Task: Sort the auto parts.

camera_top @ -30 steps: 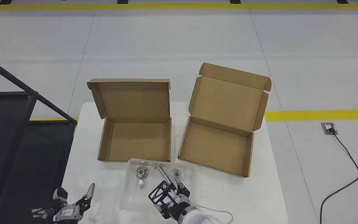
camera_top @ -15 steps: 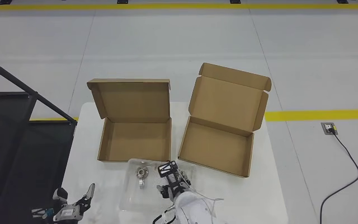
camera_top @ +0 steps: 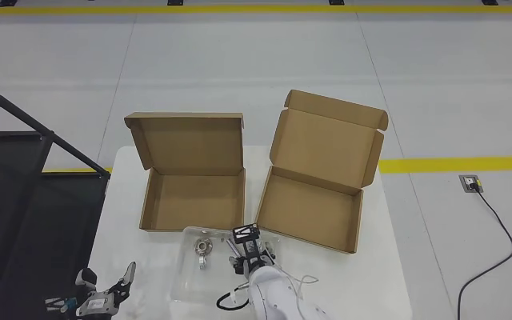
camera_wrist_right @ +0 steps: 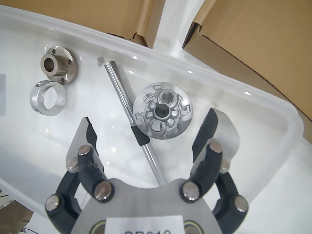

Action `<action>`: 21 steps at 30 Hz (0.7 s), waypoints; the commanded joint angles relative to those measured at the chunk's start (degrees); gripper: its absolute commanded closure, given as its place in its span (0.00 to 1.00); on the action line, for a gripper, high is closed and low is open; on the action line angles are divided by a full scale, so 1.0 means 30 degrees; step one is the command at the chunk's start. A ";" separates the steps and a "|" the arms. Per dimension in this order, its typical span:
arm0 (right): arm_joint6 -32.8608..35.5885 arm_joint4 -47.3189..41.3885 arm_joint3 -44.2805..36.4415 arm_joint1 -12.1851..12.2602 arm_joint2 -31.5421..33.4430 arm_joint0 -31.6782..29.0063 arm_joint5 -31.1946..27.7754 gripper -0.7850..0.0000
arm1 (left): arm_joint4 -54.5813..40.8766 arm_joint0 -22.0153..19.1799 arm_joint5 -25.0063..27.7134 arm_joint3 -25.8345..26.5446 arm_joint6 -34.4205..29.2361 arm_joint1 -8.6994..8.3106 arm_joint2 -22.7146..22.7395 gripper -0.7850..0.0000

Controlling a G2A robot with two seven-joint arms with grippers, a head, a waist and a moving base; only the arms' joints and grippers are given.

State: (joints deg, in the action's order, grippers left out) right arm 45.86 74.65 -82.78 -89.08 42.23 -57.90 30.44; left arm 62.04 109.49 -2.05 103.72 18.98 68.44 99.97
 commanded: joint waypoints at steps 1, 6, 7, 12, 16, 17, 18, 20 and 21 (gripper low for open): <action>-0.0167 -0.0073 0.0281 -0.0081 0.0127 0.0095 0.0005 0.18 | 0.0000 0.0000 0.0000 0.0000 0.0000 0.0000 0.0000 0.00; -0.0362 -0.0256 0.1024 -0.0285 0.0381 0.0388 -0.0124 0.26 | 0.0000 0.0000 0.0000 0.0000 0.0000 0.0000 0.0000 0.00; -0.0438 -0.0266 0.1131 -0.0321 0.0427 0.0417 -0.0124 0.42 | 0.0000 0.0000 0.0000 0.0000 0.0000 0.0000 0.0000 0.00; -0.0768 -0.0069 0.1214 -0.0453 0.0550 0.0317 -0.0149 0.86 | 0.0000 0.0000 0.0000 0.0000 0.0000 0.0000 0.0000 0.00; -0.0749 0.0385 0.0469 -0.0438 0.0671 -0.0213 -0.0245 1.00 | 0.0000 0.0000 0.0000 0.0000 0.0000 0.0000 0.0000 0.00; -0.0729 0.0547 0.0055 -0.0404 0.0722 -0.0459 -0.0320 1.00 | 0.0000 0.0000 0.0000 0.0000 0.0000 0.0000 0.0000 0.00; -0.0764 0.0767 -0.0534 -0.0347 0.0761 -0.0813 -0.0451 1.00 | 0.0000 0.0000 0.0000 0.0000 0.0000 0.0000 0.0000 0.00; -0.0608 0.1163 -0.1938 -0.0165 0.0973 -0.1677 -0.0981 1.00 | 0.0000 0.0000 0.0000 0.0000 0.0000 0.0000 0.0000 0.00; -0.0490 0.1450 -0.2760 -0.0049 0.1130 -0.2120 -0.1331 1.00 | 0.0000 0.0000 0.0000 0.0000 0.0000 0.0000 0.0000 0.00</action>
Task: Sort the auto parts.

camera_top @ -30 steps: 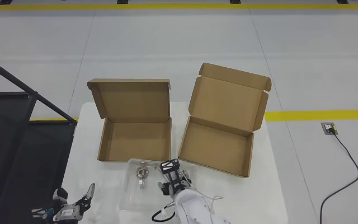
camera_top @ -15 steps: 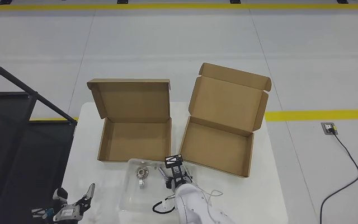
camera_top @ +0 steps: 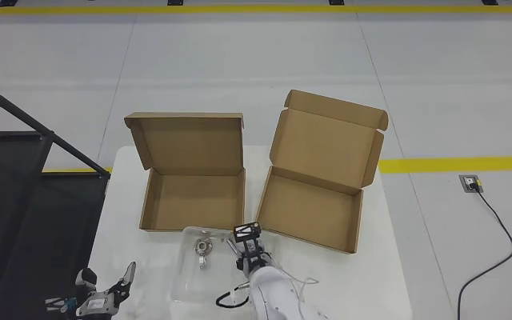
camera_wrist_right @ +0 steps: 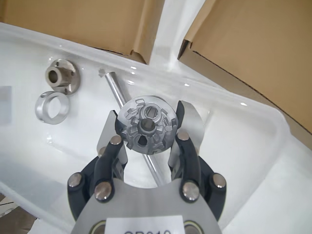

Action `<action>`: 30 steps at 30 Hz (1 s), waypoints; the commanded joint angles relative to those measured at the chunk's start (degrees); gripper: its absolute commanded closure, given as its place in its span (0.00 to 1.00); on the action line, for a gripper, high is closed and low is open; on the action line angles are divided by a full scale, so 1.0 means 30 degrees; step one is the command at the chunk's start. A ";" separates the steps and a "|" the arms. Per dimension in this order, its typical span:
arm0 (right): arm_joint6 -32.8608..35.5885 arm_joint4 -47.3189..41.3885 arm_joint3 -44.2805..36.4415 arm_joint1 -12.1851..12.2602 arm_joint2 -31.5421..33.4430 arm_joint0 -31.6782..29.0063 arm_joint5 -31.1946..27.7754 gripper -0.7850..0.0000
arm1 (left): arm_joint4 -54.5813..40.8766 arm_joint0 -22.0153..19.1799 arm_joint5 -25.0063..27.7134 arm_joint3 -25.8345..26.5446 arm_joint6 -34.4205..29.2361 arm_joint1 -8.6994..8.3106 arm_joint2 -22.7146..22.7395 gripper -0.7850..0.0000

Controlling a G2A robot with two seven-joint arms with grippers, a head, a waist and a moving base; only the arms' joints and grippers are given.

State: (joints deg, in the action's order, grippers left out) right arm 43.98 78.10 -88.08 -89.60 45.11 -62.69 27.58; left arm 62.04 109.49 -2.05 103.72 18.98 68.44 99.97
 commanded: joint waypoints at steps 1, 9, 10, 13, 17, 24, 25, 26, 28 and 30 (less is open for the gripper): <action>0.0141 0.0630 -0.1903 0.0251 0.0347 -0.0993 -0.0747 1.00 | 0.0000 0.0000 0.0000 0.0000 0.0000 0.0000 0.0000 0.00; -0.1831 0.2989 -0.8607 0.1224 0.2944 -0.4459 -0.3786 1.00 | 0.0000 0.0000 0.0000 0.0000 0.0000 0.0000 0.0000 0.00; -0.2103 0.3224 -0.9062 0.1287 0.3246 -0.4615 -0.4029 1.00 | 0.0000 0.0000 0.0000 0.0000 0.0000 0.0000 0.0000 0.00; -0.2566 0.3556 -1.0072 0.1378 0.4050 -0.4643 -0.4456 1.00 | 0.0000 0.0000 0.0000 0.0000 0.0000 0.0000 0.0000 0.00; -0.2126 0.3385 -1.0658 0.1373 0.4973 -0.3786 -0.4962 1.00 | 0.0000 0.0000 0.0000 0.0000 0.0000 0.0000 0.0000 0.00; 0.0991 0.2069 -0.8310 0.1070 0.5921 0.0130 -0.5391 1.00 | 0.0000 0.0000 0.0000 0.0000 0.0000 0.0000 0.0000 0.00; 0.1608 0.1533 -0.7534 0.1001 0.6026 0.0940 -0.5558 1.00 | 0.0000 0.0000 0.0000 0.0000 0.0000 0.0000 0.0000 0.00; 0.2030 0.1130 -0.6666 0.0935 0.6165 0.1775 -0.5630 1.00 | 0.0000 0.0000 0.0000 0.0000 0.0000 0.0000 0.0000 0.00; 0.2690 0.0762 -0.4667 0.0798 0.6249 0.3360 -0.5532 1.00 | 0.0000 0.0000 0.0000 0.0000 0.0000 0.0000 0.0000 0.00; 0.2919 0.0216 -0.2555 0.0635 0.6171 0.4738 -0.5390 1.00 | 0.0000 0.0000 0.0000 0.0000 0.0000 0.0000 0.0000 0.00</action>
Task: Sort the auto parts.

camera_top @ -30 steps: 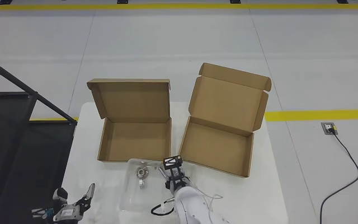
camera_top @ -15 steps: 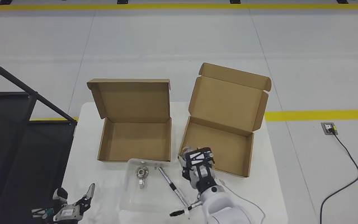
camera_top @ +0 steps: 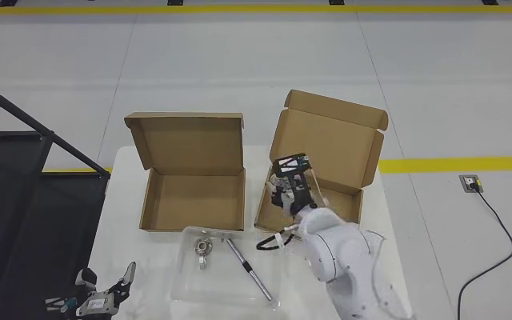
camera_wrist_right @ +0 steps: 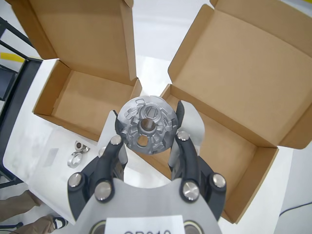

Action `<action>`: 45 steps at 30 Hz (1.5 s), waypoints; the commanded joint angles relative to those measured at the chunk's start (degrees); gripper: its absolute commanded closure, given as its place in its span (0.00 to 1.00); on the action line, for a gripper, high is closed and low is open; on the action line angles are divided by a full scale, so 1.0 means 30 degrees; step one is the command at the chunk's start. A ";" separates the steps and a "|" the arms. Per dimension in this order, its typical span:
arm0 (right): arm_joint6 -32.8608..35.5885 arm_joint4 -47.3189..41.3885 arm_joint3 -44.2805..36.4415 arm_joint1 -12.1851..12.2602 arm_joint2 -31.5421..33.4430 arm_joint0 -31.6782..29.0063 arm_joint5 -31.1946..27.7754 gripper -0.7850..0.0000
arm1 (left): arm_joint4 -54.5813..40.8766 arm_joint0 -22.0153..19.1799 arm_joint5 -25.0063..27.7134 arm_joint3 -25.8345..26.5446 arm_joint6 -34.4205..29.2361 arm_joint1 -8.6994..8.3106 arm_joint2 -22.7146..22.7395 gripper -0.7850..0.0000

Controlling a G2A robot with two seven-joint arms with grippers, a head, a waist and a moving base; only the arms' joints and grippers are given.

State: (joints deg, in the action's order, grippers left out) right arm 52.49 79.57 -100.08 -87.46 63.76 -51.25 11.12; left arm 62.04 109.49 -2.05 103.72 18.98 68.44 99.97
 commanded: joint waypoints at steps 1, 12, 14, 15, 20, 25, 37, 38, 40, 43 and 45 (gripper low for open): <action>0.0038 -0.0487 0.2459 -0.0158 -0.0069 0.1526 0.0244 1.00 | 0.0000 0.0000 0.0000 0.0000 0.0000 0.0000 0.0000 0.00; -0.0227 -0.1554 0.4946 -0.0354 -0.0046 0.2912 0.0106 1.00 | 0.0000 0.0000 0.0000 0.0000 0.0000 0.0000 0.0000 0.00; -0.0227 -0.1554 0.4946 -0.0354 -0.0046 0.2912 0.0106 1.00 | 0.0000 0.0000 0.0000 0.0000 0.0000 0.0000 0.0000 0.00; -0.0314 -0.1574 0.4949 -0.0353 -0.0070 0.2849 0.0030 1.00 | 0.0000 0.0000 0.0000 0.0000 0.0000 0.0000 0.0000 0.00; -0.0129 -0.1816 0.6684 -0.0410 -0.0083 0.3240 -0.0344 1.00 | 0.0000 0.0000 0.0000 0.0000 0.0000 0.0000 0.0000 0.00; -0.0548 -0.2408 0.9843 -0.0586 -0.0270 0.4449 -0.0869 1.00 | 0.0000 0.0000 0.0000 0.0000 0.0000 0.0000 0.0000 0.00; -0.2849 -0.2365 1.5173 -0.1051 -0.1066 0.5876 -0.0474 1.00 | 0.0000 0.0000 0.0000 0.0000 0.0000 0.0000 0.0000 0.00; -0.3105 -0.2435 1.5466 -0.1053 -0.1009 0.5900 -0.0581 1.00 | 0.0000 0.0000 0.0000 0.0000 0.0000 0.0000 0.0000 0.00; -0.3538 -0.2500 1.5933 -0.1068 -0.0956 0.5923 -0.0679 1.00 | 0.0000 0.0000 0.0000 0.0000 0.0000 0.0000 0.0000 0.00; -0.3825 -0.2530 1.6366 -0.1106 -0.0961 0.5994 -0.0752 0.43 | 0.0000 0.0000 0.0000 0.0000 0.0000 0.0000 0.0000 0.00; -0.3946 -0.2547 1.6453 -0.1130 -0.0959 0.6011 -0.0726 0.20 | 0.0000 0.0000 0.0000 0.0000 0.0000 0.0000 0.0000 0.00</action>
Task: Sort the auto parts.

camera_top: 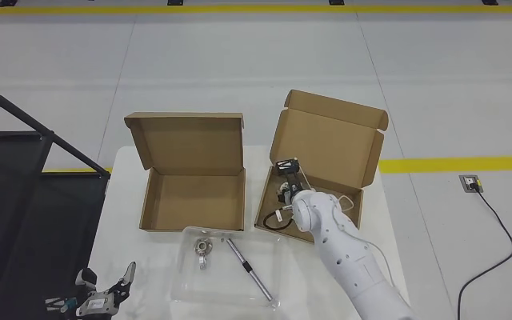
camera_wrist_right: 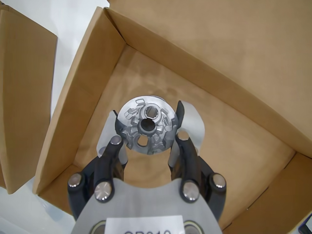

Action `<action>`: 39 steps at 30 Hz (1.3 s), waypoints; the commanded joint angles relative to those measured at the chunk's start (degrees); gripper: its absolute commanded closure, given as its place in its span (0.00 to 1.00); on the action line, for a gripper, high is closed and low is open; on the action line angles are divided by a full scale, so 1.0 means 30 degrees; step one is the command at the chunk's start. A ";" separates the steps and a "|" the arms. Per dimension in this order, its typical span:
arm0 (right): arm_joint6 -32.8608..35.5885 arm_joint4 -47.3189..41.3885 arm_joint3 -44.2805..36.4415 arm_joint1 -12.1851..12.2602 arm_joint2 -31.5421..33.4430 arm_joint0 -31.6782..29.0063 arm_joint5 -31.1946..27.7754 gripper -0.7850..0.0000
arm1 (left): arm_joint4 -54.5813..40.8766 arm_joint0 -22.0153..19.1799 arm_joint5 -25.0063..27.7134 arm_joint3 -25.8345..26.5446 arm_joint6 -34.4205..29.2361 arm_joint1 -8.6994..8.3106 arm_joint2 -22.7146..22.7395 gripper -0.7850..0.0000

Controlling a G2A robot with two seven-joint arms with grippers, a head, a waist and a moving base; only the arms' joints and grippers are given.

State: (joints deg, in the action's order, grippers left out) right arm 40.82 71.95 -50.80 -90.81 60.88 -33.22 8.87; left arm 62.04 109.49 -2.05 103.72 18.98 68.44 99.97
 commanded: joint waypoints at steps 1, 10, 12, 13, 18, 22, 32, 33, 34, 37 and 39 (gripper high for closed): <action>-0.0083 -0.0020 0.0015 -0.0017 0.0016 -0.0011 0.0048 0.02 | 0.0000 0.0000 0.0000 0.0000 0.0000 0.0000 0.0000 0.00; -0.0133 0.0869 -0.3819 0.0272 0.0455 -0.1545 -0.0014 0.00 | 0.0000 0.0000 0.0000 0.0000 0.0000 0.0000 0.0000 0.00; 0.0445 0.1558 -0.6761 0.0512 0.0609 -0.2909 -0.0612 0.00 | 0.0000 0.0000 0.0000 0.0000 0.0000 0.0000 0.0000 0.00; 0.0900 0.2129 -0.8527 0.0643 0.0591 -0.3771 -0.0888 0.00 | 0.0000 0.0000 0.0000 0.0000 0.0000 0.0000 0.0000 0.00; 0.3005 0.5540 -1.7099 0.1205 -0.0509 -0.8722 -0.2584 0.00 | 0.0000 0.0000 0.0000 0.0000 0.0000 0.0000 0.0000 0.00; 0.4019 0.7233 -2.0174 0.1405 -0.2160 -1.1147 -0.4134 0.00 | 0.0000 0.0000 0.0000 0.0000 0.0000 0.0000 0.0000 0.00; 0.9098 0.3172 -1.4765 0.0495 -0.4699 -0.7978 -0.5421 0.00 | 0.0000 0.0000 0.0000 0.0000 0.0000 0.0000 0.0000 0.00; 0.9143 0.2906 -1.3967 0.0337 -0.5030 -0.7522 -0.5248 0.00 | 0.0000 0.0000 0.0000 0.0000 0.0000 0.0000 0.0000 0.00; 0.9128 0.2692 -1.3197 0.0192 -0.5305 -0.7160 -0.4996 0.00 | 0.0000 0.0000 0.0000 0.0000 0.0000 0.0000 0.0000 0.00; 0.9225 0.2276 -1.1683 -0.0165 -0.5962 -0.6391 -0.4412 0.22 | 0.0000 0.0000 0.0000 0.0000 0.0000 0.0000 0.0000 0.00; 0.9405 0.2268 -1.1154 -0.0321 -0.6229 -0.6156 -0.3944 0.33 | 0.0000 0.0000 0.0000 0.0000 0.0000 0.0000 0.0000 0.00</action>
State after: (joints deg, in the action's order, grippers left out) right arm 68.75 78.71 -85.06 -91.56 42.57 -51.99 -3.71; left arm 62.04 109.49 -2.05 103.72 18.98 68.44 99.97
